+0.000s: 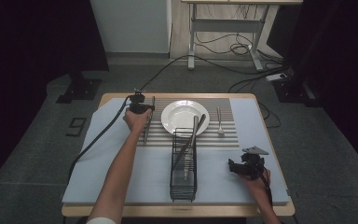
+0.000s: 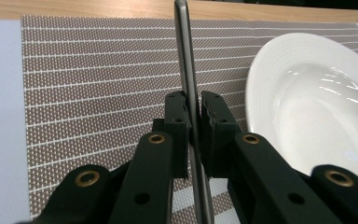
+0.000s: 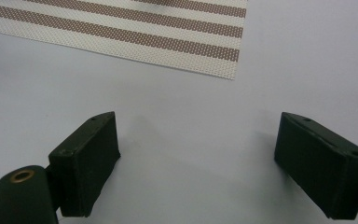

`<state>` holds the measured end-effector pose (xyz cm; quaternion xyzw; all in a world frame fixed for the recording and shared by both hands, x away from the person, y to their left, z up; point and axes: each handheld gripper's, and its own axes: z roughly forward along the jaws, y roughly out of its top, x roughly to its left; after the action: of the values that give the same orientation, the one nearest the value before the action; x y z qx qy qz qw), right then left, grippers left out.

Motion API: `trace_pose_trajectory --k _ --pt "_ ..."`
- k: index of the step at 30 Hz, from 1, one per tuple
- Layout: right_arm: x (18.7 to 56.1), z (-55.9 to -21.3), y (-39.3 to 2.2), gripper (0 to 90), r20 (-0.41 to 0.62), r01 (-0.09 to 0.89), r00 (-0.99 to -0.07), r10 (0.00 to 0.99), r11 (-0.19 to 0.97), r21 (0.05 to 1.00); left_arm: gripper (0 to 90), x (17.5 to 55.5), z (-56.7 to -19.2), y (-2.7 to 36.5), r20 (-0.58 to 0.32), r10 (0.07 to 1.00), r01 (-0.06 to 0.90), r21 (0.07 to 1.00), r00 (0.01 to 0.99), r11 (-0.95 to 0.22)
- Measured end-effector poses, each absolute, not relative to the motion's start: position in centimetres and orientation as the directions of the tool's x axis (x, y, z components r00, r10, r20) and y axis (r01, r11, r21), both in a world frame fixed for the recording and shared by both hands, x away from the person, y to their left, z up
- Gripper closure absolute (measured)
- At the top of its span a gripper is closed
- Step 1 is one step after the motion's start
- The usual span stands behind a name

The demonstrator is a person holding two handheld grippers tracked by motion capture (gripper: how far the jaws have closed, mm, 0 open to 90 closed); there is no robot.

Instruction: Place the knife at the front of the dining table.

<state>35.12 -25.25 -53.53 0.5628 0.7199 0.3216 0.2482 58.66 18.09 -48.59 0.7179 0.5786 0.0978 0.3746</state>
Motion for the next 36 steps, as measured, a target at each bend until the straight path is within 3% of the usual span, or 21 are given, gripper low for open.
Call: trace_pose_trajectory --k 9,36 --pt "35.1 -53.5 -25.2 13.3 0.004 0.651 -0.243 0.970 0.160 0.742 84.4 59.2 -49.9 18.2 -0.258 0.923 0.791 0.607 0.287 -0.076" --pt "35.1 -53.5 -25.3 13.3 0.006 0.651 -0.244 0.970 0.159 0.743 84.2 60.5 -51.2 18.1 -0.303 0.914 0.813 0.580 0.271 -0.049"
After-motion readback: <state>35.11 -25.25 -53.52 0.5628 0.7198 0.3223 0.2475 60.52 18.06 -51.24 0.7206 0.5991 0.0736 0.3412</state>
